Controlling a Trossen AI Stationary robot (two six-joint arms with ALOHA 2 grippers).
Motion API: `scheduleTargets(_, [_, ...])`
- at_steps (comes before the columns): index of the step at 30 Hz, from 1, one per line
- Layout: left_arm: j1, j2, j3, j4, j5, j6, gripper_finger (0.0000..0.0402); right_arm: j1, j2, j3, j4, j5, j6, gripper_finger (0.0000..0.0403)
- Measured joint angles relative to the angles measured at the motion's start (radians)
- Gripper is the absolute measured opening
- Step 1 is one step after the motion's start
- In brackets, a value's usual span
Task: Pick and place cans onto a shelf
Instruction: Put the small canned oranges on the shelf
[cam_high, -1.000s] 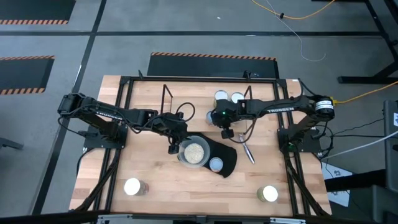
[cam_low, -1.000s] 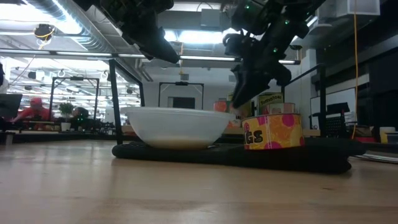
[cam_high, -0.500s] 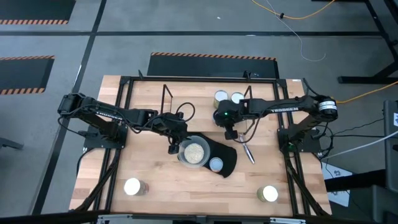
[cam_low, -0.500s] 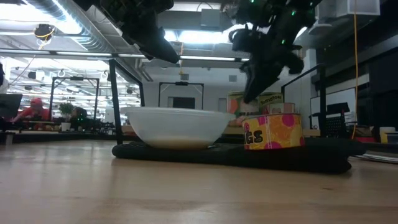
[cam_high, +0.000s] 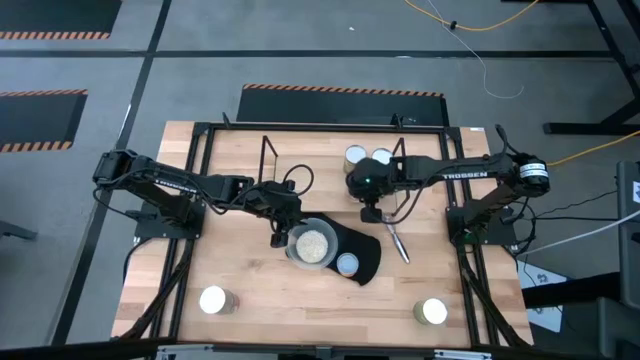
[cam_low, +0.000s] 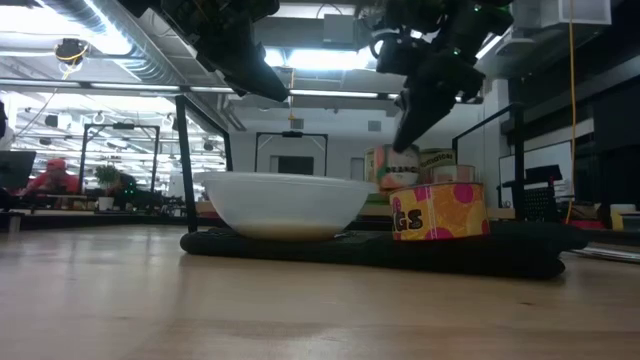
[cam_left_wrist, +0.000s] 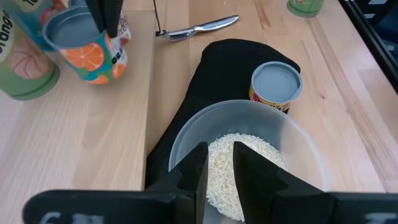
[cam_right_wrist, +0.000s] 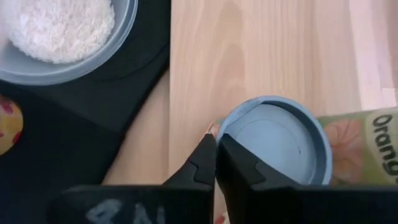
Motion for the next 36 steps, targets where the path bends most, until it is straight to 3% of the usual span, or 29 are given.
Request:
scheduleTargets(24, [0.0, 0.0, 0.0, 0.0, 0.0, 0.0, 0.0069, 0.0, 0.076, 0.0, 0.019, 0.004, -0.001, 0.0018])
scheduleTargets(36, [0.0, 0.0, 0.0, 0.0, 0.0, 0.0, 0.0069, 0.0, 0.077, 0.0, 0.015, 0.003, 0.0, 0.0059])
